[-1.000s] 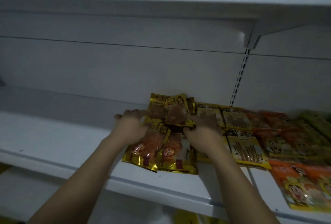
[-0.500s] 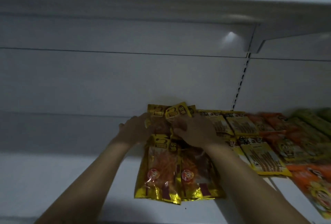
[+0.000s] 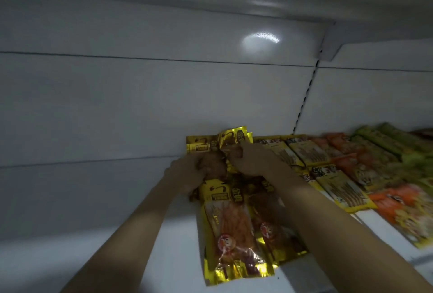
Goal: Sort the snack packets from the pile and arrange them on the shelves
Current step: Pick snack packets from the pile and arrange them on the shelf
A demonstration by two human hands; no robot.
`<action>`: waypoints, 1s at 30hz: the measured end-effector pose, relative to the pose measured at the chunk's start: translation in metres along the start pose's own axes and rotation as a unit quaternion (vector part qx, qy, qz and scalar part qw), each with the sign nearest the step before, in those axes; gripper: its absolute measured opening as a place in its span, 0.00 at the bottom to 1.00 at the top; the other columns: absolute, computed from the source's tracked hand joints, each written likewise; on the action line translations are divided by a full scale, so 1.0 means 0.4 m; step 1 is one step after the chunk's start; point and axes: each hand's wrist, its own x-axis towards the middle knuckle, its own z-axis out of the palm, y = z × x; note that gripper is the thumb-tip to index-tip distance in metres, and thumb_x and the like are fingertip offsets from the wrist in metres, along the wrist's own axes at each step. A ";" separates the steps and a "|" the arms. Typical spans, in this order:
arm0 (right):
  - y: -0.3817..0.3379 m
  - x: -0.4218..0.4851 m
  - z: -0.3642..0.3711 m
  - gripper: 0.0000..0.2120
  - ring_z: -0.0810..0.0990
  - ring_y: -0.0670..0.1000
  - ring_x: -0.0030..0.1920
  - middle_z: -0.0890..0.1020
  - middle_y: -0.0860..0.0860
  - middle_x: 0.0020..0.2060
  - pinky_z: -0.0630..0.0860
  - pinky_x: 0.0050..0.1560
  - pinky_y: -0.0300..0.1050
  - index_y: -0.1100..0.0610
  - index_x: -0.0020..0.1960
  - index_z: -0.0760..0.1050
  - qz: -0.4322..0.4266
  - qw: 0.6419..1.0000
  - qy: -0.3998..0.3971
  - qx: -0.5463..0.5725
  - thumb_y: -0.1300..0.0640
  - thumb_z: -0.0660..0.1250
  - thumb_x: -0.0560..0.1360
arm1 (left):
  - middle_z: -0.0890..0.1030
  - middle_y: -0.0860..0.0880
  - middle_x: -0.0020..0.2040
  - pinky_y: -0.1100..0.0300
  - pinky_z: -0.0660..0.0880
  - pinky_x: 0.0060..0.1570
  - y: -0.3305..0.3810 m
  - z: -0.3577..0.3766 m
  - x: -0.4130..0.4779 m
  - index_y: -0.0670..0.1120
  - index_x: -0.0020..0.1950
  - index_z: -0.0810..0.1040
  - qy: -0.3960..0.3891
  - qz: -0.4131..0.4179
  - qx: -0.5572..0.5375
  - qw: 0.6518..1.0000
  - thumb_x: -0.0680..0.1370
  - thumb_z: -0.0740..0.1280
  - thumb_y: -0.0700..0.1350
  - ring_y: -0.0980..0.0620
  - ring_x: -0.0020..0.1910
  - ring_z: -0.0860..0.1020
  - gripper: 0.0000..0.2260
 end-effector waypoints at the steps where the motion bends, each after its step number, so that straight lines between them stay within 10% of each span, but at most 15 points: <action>1: 0.002 0.000 -0.001 0.25 0.80 0.58 0.48 0.80 0.59 0.51 0.75 0.43 0.49 0.62 0.67 0.71 0.003 1.000 0.010 -0.001 0.43 0.58 0.81 | 0.74 0.45 0.70 0.48 0.70 0.66 -0.002 0.002 -0.004 0.57 0.73 0.70 0.001 0.004 -0.009 1.000 0.81 0.64 0.50 0.41 0.68 0.72 0.19; 7: 0.025 0.007 0.005 0.23 0.77 0.56 0.41 0.75 0.55 0.38 0.70 0.34 0.47 0.63 0.55 0.71 0.000 1.000 0.031 -0.004 0.42 0.58 0.81 | 0.77 0.46 0.67 0.47 0.74 0.61 0.001 0.027 -0.021 0.59 0.71 0.72 0.049 -0.008 -0.054 0.997 0.81 0.63 0.50 0.41 0.60 0.77 0.18; 12: 0.010 -0.002 -0.006 0.30 0.77 0.60 0.58 0.77 0.61 0.60 0.71 0.48 0.48 0.65 0.74 0.60 -0.008 1.000 0.002 -0.029 0.44 0.56 0.82 | 0.78 0.48 0.64 0.48 0.68 0.66 0.021 0.035 -0.031 0.60 0.67 0.74 0.062 -0.045 -0.009 0.997 0.79 0.61 0.62 0.41 0.66 0.73 0.17; 20: 0.028 0.004 -0.022 0.26 0.79 0.59 0.54 0.78 0.59 0.47 0.72 0.47 0.47 0.64 0.58 0.75 -0.047 0.996 -0.059 -0.053 0.42 0.53 0.83 | 0.74 0.43 0.65 0.49 0.65 0.64 0.025 0.043 -0.032 0.60 0.71 0.70 0.061 -0.067 0.049 0.995 0.79 0.60 0.63 0.39 0.67 0.67 0.21; 24: 0.019 -0.011 -0.020 0.28 0.77 0.60 0.59 0.78 0.61 0.58 0.74 0.57 0.51 0.59 0.67 0.72 -0.068 0.992 -0.074 -0.080 0.39 0.50 0.83 | 0.71 0.43 0.67 0.46 0.62 0.66 0.024 0.043 -0.039 0.62 0.70 0.71 0.065 -0.061 0.051 0.995 0.78 0.61 0.63 0.39 0.69 0.64 0.20; 30: 0.030 -0.018 -0.002 0.36 0.64 0.67 0.72 0.48 0.64 0.78 0.67 0.67 0.59 0.59 0.79 0.53 -0.024 0.994 -0.041 -0.103 0.35 0.49 0.81 | 0.69 0.45 0.71 0.44 0.60 0.67 0.031 0.037 -0.050 0.61 0.70 0.71 0.090 -0.037 0.085 0.992 0.79 0.60 0.64 0.40 0.70 0.63 0.20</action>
